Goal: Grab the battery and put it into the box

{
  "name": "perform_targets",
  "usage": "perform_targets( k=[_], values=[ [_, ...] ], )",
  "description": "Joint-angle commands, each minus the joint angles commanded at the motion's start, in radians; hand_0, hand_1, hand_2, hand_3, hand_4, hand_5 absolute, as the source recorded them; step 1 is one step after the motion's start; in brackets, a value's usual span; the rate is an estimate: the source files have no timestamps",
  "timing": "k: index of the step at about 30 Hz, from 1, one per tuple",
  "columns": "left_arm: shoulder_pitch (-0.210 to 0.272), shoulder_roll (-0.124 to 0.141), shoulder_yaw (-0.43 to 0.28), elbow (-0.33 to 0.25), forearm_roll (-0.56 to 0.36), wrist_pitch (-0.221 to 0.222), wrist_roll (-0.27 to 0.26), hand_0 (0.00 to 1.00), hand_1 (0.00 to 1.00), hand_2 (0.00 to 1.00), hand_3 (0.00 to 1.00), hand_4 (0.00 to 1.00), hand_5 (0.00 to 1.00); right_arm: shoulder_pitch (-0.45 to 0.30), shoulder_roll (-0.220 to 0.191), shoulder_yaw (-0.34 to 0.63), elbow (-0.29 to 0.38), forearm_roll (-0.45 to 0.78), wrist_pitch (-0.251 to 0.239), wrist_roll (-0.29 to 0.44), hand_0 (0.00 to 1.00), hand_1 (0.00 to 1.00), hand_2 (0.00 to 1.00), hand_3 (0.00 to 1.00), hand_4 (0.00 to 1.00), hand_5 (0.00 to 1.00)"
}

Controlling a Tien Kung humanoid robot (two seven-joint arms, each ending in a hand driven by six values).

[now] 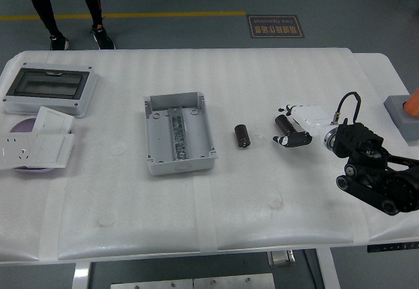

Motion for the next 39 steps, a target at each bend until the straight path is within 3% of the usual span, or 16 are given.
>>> perform_targets(
  k=[7, 8, 14, 33, 39],
  values=[
    [-0.001, 0.0, 0.005, 0.0, -0.004, 0.001, -0.005, 0.615, 0.651, 0.497, 0.516, 0.425, 0.4, -0.003, 0.004, 0.002, -0.005, 0.011, -0.011, 0.007, 0.467, 0.53, 0.557, 0.698, 0.426, 0.259],
    [-0.001, 0.0, 0.005, 0.0, -0.003, 0.001, -0.005, 0.615, 0.65, 0.497, 0.515, 0.425, 0.401, -0.003, 0.005, 0.002, -0.006, 0.013, -0.013, 0.009, 0.427, 0.493, 0.509, 0.696, 0.362, 0.209],
    [-0.005, 0.001, 0.009, 0.001, -0.007, -0.003, -0.007, 0.615, 0.65, 0.497, 0.516, 0.426, 0.403, -0.011, 0.01, -0.002, -0.01, 0.022, -0.021, 0.017, 0.415, 0.483, 0.503, 0.696, 0.335, 0.186],
    [-0.012, 0.003, 0.005, 0.003, 0.014, -0.008, -0.013, 0.615, 0.651, 0.499, 0.512, 0.427, 0.41, -0.005, 0.008, -0.013, 0.005, 0.023, -0.041, 0.033, 0.396, 0.463, 0.494, 0.693, 0.355, 0.189],
    [-0.013, 0.005, 0.006, 0.003, 0.014, -0.007, -0.016, 0.615, 0.65, 0.5, 0.51, 0.419, 0.414, -0.006, 0.01, -0.018, 0.004, 0.026, -0.023, 0.033, 0.395, 0.463, 0.495, 0.695, 0.365, 0.195]
  ],
)
